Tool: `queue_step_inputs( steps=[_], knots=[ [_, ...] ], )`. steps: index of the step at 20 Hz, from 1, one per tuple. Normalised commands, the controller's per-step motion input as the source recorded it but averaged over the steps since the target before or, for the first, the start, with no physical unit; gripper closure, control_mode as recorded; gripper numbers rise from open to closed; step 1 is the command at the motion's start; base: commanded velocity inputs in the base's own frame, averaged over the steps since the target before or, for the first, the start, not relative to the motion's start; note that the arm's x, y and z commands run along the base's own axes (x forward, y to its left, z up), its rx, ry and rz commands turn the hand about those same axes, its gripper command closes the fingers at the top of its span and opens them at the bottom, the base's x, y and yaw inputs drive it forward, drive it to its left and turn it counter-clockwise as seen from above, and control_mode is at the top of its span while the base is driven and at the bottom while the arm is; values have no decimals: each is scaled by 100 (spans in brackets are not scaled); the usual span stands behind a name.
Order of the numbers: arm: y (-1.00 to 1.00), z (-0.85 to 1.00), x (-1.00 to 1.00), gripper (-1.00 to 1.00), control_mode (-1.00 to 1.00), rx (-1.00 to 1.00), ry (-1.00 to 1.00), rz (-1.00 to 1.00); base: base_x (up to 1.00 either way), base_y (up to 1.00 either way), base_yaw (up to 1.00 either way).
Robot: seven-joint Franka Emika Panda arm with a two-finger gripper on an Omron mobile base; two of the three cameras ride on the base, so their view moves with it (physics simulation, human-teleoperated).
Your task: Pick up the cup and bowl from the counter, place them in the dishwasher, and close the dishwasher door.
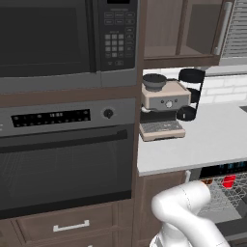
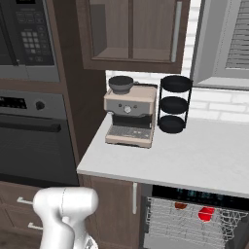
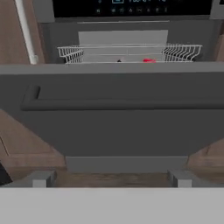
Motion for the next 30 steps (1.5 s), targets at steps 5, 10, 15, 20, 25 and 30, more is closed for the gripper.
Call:
queue_step_inputs(
  steps=[5,10,15,20,25,30],
  knots=[
    [-15,-85,56,-100,-100,3,2,0,0,0,0],
    [-6,-65,38,-100,-100,0,0,0,0,0,0],
    [-1,-64,33,-100,-100,0,0,0,0,0,0],
    [0,-28,19,-100,-100,0,-3,-1,0,0,0],
    [1,-31,75,-100,-100,0,-13,0,0,0,0],
    [32,-60,100,-100,-100,0,-16,-11,0,0,0]
  ],
)
